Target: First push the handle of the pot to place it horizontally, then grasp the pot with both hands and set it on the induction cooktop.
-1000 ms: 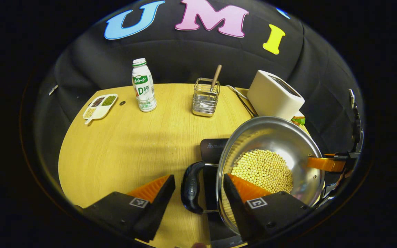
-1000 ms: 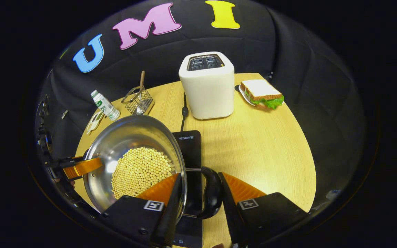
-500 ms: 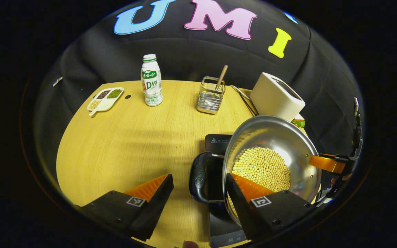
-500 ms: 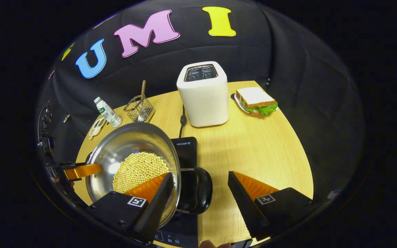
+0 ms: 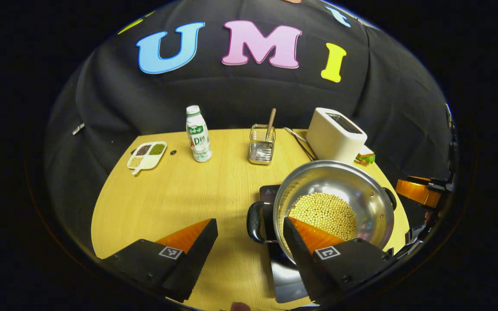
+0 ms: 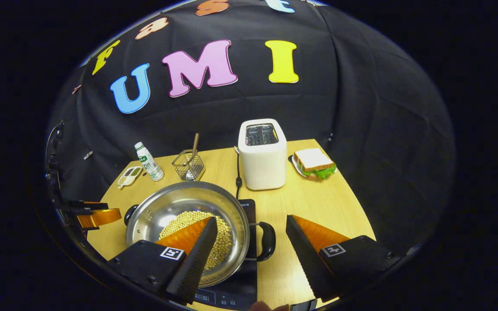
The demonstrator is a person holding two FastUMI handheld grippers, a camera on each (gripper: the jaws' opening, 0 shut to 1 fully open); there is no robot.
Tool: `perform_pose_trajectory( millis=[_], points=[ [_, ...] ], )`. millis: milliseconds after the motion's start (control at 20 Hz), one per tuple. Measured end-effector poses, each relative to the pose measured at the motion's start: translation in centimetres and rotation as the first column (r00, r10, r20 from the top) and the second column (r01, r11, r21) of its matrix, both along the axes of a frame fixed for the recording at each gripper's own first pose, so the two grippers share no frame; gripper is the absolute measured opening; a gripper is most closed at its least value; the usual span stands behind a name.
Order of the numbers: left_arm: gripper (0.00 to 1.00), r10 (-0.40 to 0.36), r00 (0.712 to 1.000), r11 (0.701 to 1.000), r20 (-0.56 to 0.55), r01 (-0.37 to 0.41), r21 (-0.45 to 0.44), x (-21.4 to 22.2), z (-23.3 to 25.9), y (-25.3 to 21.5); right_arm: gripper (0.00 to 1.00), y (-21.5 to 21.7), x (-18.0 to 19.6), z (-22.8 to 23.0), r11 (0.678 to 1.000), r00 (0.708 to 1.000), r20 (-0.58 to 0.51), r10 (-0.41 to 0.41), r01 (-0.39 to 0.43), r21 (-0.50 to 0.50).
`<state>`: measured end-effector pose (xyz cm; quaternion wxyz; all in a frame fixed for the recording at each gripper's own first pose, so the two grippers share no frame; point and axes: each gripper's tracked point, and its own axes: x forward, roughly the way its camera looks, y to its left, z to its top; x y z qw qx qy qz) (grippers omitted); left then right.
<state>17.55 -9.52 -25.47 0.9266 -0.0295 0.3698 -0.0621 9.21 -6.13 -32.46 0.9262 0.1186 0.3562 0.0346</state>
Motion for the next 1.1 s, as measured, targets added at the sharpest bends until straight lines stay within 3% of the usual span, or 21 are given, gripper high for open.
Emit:
perform_pose_trajectory(
  millis=[200,350,500,900,1100],
  points=[
    [0.95,-0.003,0.988,1.000,0.155,0.006,-0.023,-1.9,5.5,0.4,0.99,0.4,-0.9,4.8,0.999,0.994,0.108,-0.006,0.010,-0.036],
    [0.95,0.026,0.972,0.995,0.234,-0.002,-0.102,-3.5,9.2,0.7,0.99,0.9,-2.3,8.7,0.999,0.983,0.177,-0.050,0.053,-0.010],
    [0.95,0.065,0.946,0.994,0.318,-0.032,-0.108,-4.6,12.4,3.1,0.98,1.5,-3.4,12.0,0.997,0.969,0.236,-0.072,0.074,-0.002],
    [0.95,0.162,0.849,0.986,0.503,-0.120,-0.115,-9.1,20.6,8.0,0.98,1.9,-5.2,23.1,0.990,0.881,0.460,-0.114,0.139,-0.020],
    [0.94,0.150,0.769,0.988,0.621,-0.147,-0.056,-11.7,25.0,10.2,0.98,3.0,-6.4,26.6,0.987,0.839,0.530,-0.126,0.157,-0.014]
  ],
)
